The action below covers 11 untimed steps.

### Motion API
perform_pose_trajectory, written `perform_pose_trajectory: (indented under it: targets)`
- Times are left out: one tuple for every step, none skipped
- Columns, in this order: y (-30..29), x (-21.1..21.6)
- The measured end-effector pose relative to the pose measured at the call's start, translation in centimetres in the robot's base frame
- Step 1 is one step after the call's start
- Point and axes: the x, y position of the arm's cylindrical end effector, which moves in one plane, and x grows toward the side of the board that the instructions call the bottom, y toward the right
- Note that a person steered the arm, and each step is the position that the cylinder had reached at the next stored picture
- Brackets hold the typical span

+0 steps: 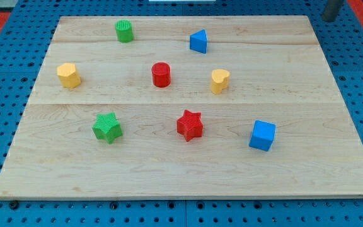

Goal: Move the yellow heart to the bottom the red circle

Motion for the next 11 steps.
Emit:
perform_pose_trajectory:
  targets:
    - [0.0, 1.4]
    - [-1.3, 7.0]
    - [-8.3, 14.1]
    - [-15.2, 19.1]
    - [-20.4, 20.2]
    - [-22.3, 18.7]
    - [-24.6, 17.1]
    - [-27.9, 19.6]
    - [-29.6, 20.3]
    - [-22.6, 20.9]
    - [-29.1, 22.2]
